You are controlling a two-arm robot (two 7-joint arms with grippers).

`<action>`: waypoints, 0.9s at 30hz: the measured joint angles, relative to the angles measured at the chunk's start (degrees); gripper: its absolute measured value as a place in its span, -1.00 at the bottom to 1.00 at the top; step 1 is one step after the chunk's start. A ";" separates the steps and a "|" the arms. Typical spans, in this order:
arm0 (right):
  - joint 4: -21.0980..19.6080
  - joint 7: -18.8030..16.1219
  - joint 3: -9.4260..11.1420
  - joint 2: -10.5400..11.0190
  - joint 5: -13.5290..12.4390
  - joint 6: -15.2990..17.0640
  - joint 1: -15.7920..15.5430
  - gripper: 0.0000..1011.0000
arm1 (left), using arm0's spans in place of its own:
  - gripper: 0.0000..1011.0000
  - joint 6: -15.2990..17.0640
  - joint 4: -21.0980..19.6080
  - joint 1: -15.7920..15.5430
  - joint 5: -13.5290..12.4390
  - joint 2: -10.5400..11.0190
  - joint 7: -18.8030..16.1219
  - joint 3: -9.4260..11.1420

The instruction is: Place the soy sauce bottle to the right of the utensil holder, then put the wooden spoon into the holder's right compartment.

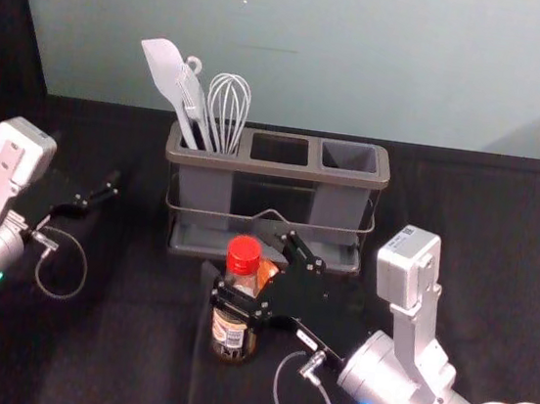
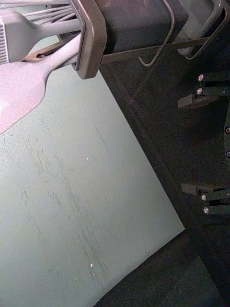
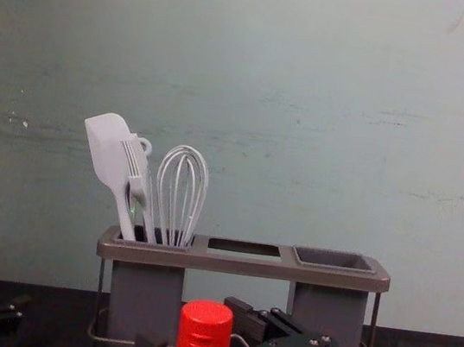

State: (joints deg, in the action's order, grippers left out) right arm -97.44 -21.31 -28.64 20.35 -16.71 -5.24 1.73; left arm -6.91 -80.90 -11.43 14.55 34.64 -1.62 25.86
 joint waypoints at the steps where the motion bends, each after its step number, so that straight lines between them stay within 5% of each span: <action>1: 0.03 -0.25 0.13 -0.19 0.11 0.05 -0.05 0.82 | 0.98 0.00 0.00 0.00 0.00 0.00 0.00 0.00; 18: -0.99 -1.89 1.00 -0.99 1.16 0.82 -0.78 -0.21 | 0.98 0.00 0.00 0.00 0.00 0.00 0.00 0.00; 27: -3.69 -2.41 1.81 -0.35 0.36 1.23 -1.86 -0.22 | 0.98 0.00 0.00 0.00 0.00 0.00 0.00 0.00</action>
State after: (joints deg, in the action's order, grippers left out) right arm -101.13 -23.71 -26.83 20.00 -16.35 -4.01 -0.14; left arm -6.91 -80.90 -11.43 14.55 34.64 -1.62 25.86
